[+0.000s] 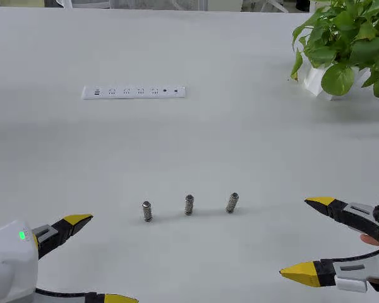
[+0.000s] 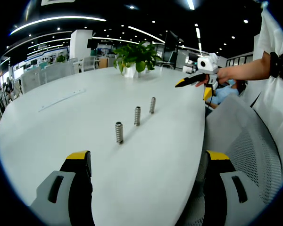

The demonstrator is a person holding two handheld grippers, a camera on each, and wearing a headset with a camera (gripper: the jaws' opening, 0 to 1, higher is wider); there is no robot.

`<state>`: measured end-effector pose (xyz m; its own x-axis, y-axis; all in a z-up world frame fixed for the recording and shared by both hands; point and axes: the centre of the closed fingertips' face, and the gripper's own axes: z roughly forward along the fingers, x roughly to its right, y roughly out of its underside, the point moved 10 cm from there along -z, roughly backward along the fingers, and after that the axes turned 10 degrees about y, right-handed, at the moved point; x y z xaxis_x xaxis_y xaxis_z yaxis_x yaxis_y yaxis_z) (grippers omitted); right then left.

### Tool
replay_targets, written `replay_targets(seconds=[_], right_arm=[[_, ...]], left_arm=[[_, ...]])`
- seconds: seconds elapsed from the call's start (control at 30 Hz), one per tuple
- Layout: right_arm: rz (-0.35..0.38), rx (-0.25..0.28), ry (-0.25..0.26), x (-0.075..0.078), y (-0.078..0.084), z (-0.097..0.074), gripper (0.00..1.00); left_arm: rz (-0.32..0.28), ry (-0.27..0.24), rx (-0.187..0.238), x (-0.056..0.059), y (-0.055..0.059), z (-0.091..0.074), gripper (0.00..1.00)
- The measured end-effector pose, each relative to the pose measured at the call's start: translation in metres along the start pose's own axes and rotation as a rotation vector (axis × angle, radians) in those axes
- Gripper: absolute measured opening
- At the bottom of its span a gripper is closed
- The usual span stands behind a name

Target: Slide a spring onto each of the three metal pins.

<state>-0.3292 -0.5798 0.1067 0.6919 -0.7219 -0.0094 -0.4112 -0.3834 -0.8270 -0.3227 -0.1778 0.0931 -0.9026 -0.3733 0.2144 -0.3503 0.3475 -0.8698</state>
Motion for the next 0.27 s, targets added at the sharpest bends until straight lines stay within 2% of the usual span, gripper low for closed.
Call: replay_targets(seconds=[0.27], right_arm=[[-0.002,0.000,-0.005,-0.0039,-0.0019,0.0010,0.94]], left_arm=[[-0.002,0.003,0.001,0.0004,0.0013,-0.0004,0.99]])
